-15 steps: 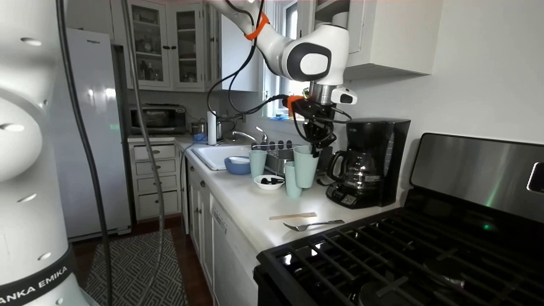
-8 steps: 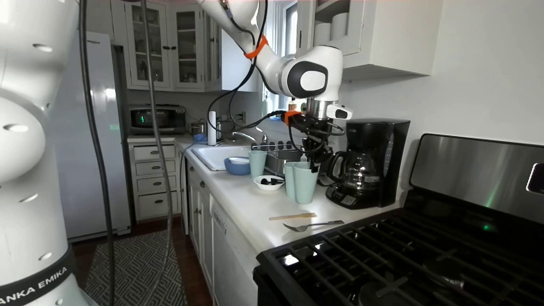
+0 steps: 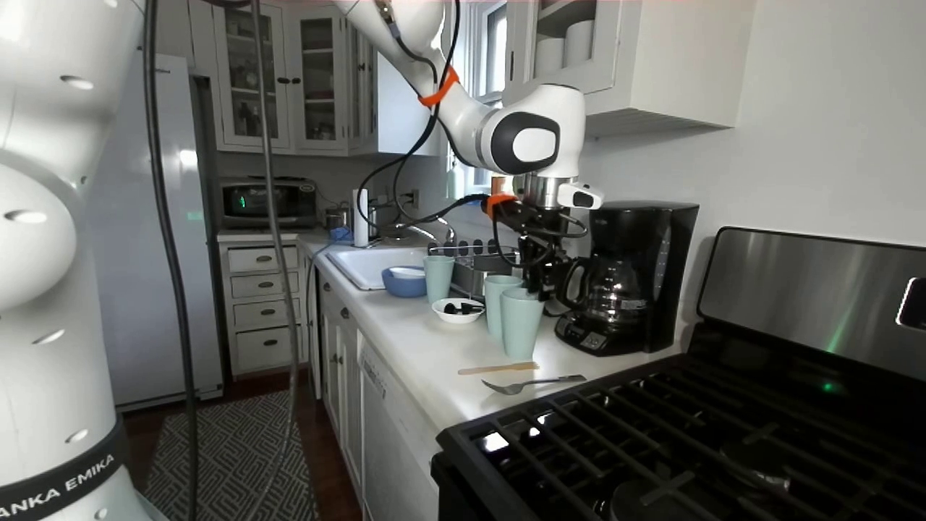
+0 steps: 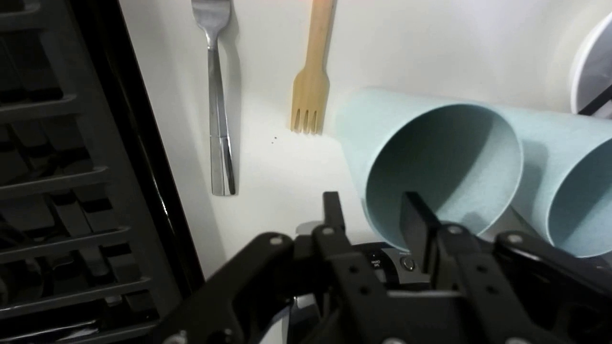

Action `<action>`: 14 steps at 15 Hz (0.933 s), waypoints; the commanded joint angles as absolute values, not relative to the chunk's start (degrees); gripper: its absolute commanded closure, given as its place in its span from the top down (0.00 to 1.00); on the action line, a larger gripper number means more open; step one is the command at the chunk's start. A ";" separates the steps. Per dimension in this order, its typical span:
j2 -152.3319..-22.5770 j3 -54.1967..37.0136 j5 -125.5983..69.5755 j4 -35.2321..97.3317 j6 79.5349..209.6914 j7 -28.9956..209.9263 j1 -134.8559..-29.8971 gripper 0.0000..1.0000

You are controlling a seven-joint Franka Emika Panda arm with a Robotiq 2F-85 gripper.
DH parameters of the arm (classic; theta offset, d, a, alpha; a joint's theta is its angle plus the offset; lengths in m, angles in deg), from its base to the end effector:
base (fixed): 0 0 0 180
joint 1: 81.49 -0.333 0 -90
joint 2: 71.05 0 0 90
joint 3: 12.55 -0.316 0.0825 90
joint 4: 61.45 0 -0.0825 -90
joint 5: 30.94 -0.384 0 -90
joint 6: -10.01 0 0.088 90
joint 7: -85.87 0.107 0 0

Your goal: Remove the grey cup from inside the other grey cup and put it on the counter

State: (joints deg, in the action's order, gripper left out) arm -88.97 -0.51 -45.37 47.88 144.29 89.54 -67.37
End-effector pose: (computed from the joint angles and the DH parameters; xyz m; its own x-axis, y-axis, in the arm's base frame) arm 0.5721 -0.2686 0.3503 0.7732 -0.6240 0.1131 -0.6086 -0.7802 -0.1443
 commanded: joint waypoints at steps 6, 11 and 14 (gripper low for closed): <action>-71.04 -0.54 -47.67 65.23 154.17 79.36 -65.51 0.99; -55.43 0.92 -43.51 77.60 163.81 72.43 -66.47 1.00; -57.23 2.05 -42.65 74.90 162.20 73.49 -67.41 1.00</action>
State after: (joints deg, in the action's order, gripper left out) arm -57.25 0.45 -43.57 74.97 162.19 72.71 -65.78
